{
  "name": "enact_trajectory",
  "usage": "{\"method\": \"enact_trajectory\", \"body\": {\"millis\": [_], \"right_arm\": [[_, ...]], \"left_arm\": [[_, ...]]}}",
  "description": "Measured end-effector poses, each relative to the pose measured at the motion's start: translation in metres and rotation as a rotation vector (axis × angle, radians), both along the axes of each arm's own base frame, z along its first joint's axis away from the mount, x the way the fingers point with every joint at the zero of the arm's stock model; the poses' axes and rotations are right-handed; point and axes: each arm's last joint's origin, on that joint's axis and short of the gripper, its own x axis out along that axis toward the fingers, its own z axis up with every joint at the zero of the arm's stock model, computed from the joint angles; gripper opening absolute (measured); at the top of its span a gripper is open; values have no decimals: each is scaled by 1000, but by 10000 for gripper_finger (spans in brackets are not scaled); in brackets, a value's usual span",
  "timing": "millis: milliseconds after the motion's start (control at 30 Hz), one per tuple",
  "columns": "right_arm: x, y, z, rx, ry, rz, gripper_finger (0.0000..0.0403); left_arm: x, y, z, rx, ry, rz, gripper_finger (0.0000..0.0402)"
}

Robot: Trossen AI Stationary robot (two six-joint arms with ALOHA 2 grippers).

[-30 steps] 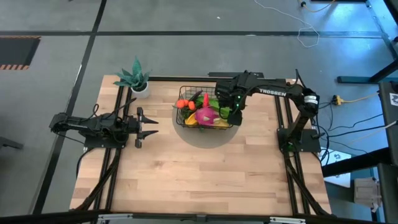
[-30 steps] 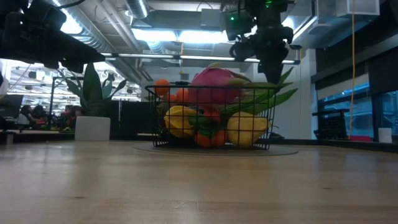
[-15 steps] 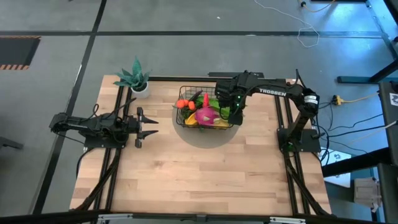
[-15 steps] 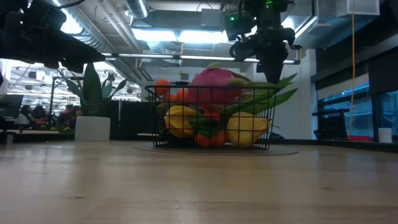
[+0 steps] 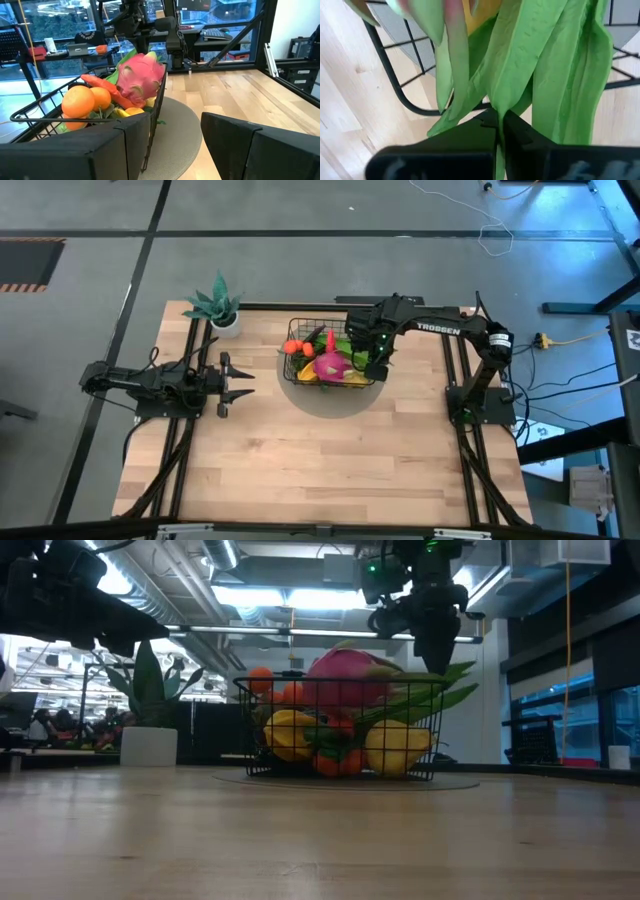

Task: Build produce basket
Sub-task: Adjust the leaf lettuce

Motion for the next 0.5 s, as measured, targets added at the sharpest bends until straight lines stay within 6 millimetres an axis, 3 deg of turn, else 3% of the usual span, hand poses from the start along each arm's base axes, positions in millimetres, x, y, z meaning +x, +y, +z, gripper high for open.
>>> {"method": "enact_trajectory", "body": {"millis": [200, 500], "right_arm": [[5, -1, 10, -17, -53, 20, 1], [12, -5, 54, -118, -188, 39, 0]], "left_arm": [[0, 0, 0, 0, -1, 0, 173], [0, 0, 0, 0, -1, 0, 173]]}}
